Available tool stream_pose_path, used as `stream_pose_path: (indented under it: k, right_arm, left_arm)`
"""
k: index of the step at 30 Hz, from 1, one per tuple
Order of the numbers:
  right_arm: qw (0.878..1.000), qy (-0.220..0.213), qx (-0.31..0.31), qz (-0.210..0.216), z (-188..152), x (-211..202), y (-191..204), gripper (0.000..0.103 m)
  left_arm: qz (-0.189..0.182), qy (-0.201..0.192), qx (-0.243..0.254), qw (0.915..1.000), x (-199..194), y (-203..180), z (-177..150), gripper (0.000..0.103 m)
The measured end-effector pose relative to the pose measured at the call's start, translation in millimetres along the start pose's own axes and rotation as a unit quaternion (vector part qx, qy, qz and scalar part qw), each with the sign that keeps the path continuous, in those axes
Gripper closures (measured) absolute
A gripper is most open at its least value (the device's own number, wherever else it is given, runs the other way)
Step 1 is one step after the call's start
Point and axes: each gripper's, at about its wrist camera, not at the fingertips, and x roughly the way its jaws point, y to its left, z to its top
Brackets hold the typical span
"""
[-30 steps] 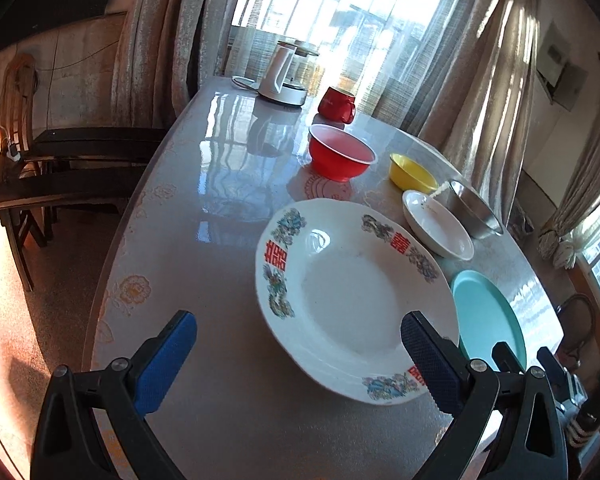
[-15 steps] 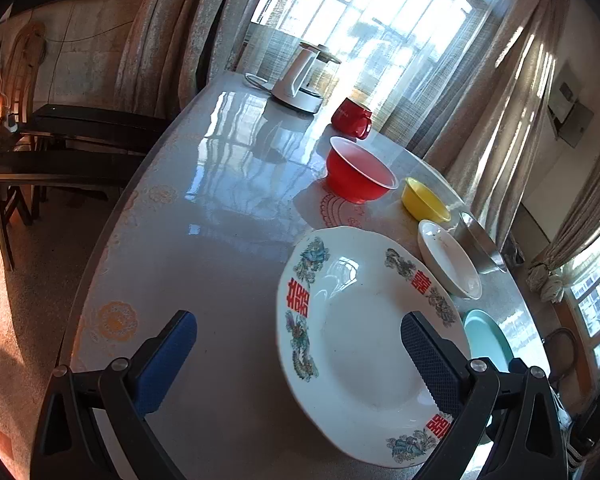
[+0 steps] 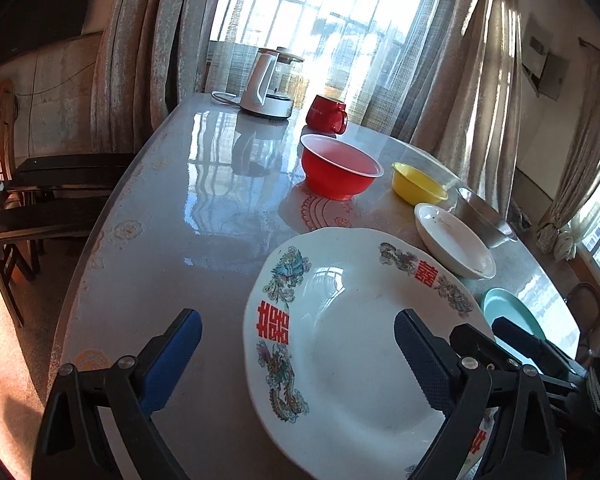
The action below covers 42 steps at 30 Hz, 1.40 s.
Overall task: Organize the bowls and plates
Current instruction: 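Reach the right tool to the rim of the large white printed plate, then grasp the printed plate rim with the right tool and lift it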
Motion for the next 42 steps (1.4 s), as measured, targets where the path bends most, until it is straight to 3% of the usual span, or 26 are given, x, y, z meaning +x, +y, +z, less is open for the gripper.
stream_pose_path:
  k: [3, 7, 8, 13, 17, 21, 26, 34, 42]
  right_arm:
    - [1.0, 0.002, 0.005, 0.017, 2, 3, 0, 0.013]
    - [0.999, 0.013, 0.015, 0.037, 2, 8, -1, 0.014]
    - [0.999, 0.012, 0.021, 0.041, 2, 8, -2, 0.016]
    - [0.997, 0.031, 0.038, 0.052, 1, 15, -7, 0.035]
    - [0.995, 0.063, 0.049, 0.058, 1, 28, -11, 0.048]
    - [0.995, 0.064, 0.052, 0.058, 0, 28, -11, 0.05]
    - [0.995, 0.062, 0.064, 0.041, -1, 26, -15, 0.066]
    - [0.993, 0.057, 0.087, 0.062, -3, 21, -24, 0.069]
    - [0.998, 0.032, 0.047, 0.041, -17, -4, -13, 0.069]
  left_arm:
    - [-0.011, 0.008, -0.013, 0.9998, 4, 5, 0, 0.007]
    - [-0.032, 0.036, -0.025, 0.9985, 12, 6, -2, 0.032]
    - [-0.036, 0.045, -0.029, 0.9979, 15, 7, -3, 0.042]
    - [-0.053, 0.062, -0.032, 0.9961, 20, 5, -7, 0.055]
    - [-0.059, 0.062, -0.038, 0.9956, 19, 7, -8, 0.056]
    - [-0.057, 0.063, -0.037, 0.9957, 18, 7, -8, 0.056]
    - [-0.059, 0.062, -0.048, 0.9952, 16, 13, -9, 0.065]
    - [-0.085, 0.051, -0.044, 0.9941, 9, 10, -10, 0.065]
    - [-0.094, 0.057, -0.034, 0.9933, 11, 4, -11, 0.066]
